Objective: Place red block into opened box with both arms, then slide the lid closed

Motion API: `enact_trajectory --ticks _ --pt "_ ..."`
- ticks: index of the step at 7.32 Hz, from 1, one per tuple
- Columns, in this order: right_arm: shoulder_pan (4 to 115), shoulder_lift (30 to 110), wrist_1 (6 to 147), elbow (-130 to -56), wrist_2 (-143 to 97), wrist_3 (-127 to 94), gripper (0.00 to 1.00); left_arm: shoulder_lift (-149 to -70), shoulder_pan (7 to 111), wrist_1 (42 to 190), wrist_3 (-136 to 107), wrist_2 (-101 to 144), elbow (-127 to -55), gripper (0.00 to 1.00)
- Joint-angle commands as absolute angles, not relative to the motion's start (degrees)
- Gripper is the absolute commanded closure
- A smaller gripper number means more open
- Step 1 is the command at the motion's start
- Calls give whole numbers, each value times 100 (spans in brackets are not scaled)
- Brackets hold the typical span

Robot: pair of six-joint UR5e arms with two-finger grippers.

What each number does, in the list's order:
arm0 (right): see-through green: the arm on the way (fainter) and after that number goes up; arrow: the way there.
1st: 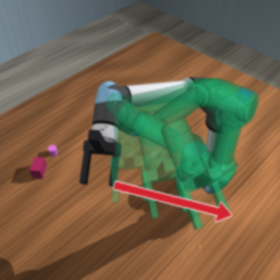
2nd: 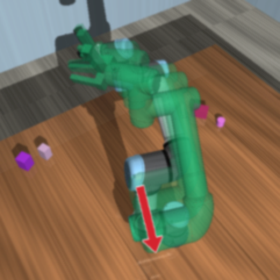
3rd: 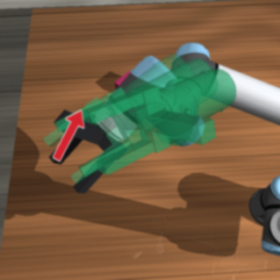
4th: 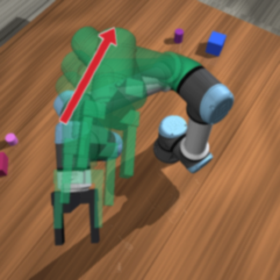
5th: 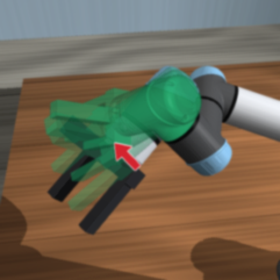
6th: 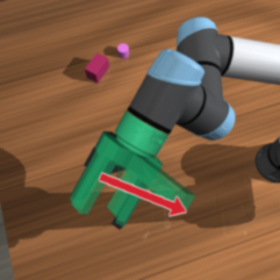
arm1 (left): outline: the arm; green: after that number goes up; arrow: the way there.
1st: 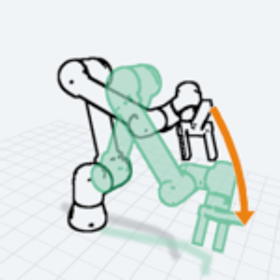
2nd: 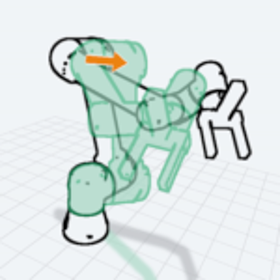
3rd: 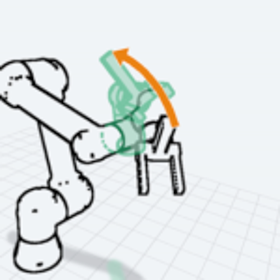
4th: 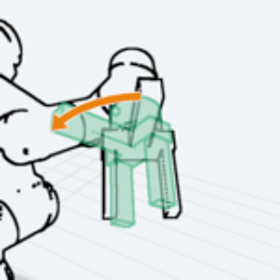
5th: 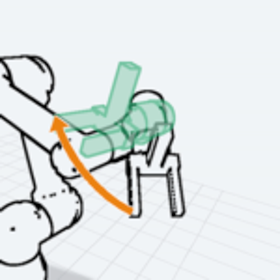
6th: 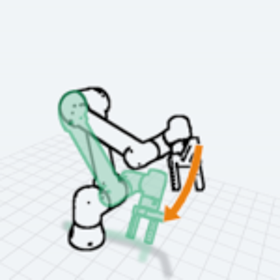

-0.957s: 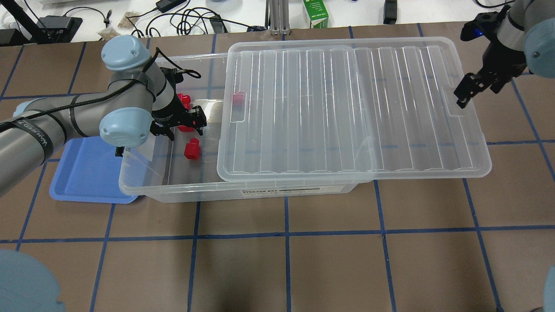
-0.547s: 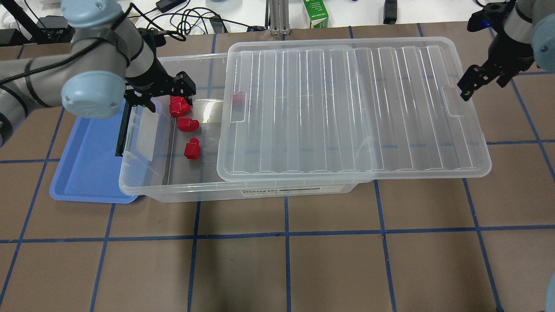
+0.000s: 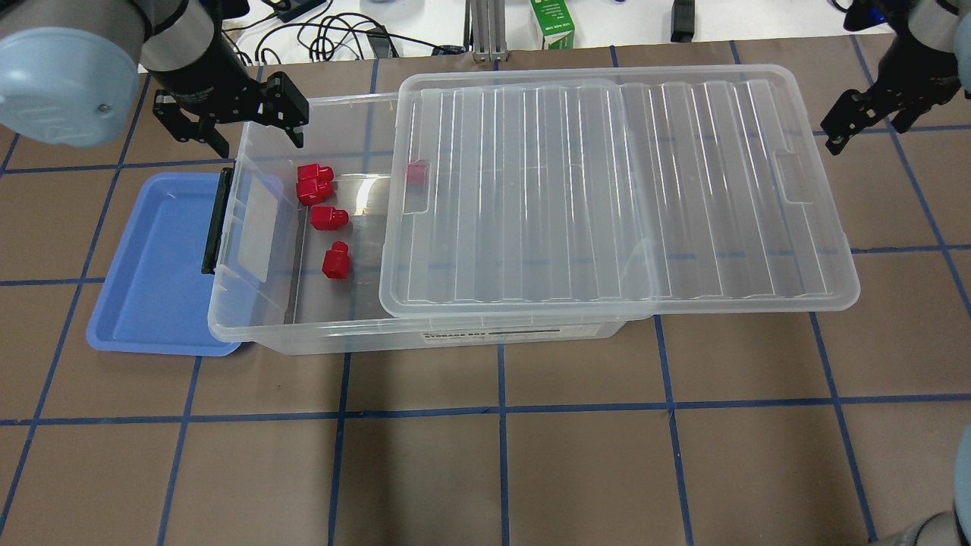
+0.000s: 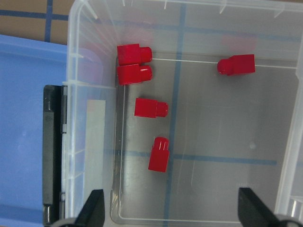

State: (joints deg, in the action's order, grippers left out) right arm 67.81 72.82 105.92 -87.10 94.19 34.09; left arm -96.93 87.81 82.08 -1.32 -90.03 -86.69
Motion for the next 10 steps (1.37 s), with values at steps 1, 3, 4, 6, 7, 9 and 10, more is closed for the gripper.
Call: enact_trajectory --ticks 1,3,4,6,7,9,10 --pt "6706 7154 10591 -8710 9369 3243 0 -9641 9096 7826 -184 -9097 -8858 0" --pt "6706 7041 10582 -8719 9230 3261 0 -9572 9123 7787 -185 -9105 -9016 0" --pt "6723 7049 10582 -8719 9220 3261 0 -9510 9114 7787 -176 -9123 -8983 0" --pt "6767 7049 10582 -8710 9211 3252 0 -9457 9114 7778 -193 -9123 -9044 0" --pt "6776 7049 10573 -8719 9202 3252 0 -9448 9114 7787 -185 -9149 -8992 0" --pt "6811 7058 10573 -8710 8922 3252 0 -9440 9114 7900 -123 -9507 -8974 0" --pt "6838 7049 10573 -8710 8921 3252 0 -9431 9114 8101 -132 -9475 -8956 0"
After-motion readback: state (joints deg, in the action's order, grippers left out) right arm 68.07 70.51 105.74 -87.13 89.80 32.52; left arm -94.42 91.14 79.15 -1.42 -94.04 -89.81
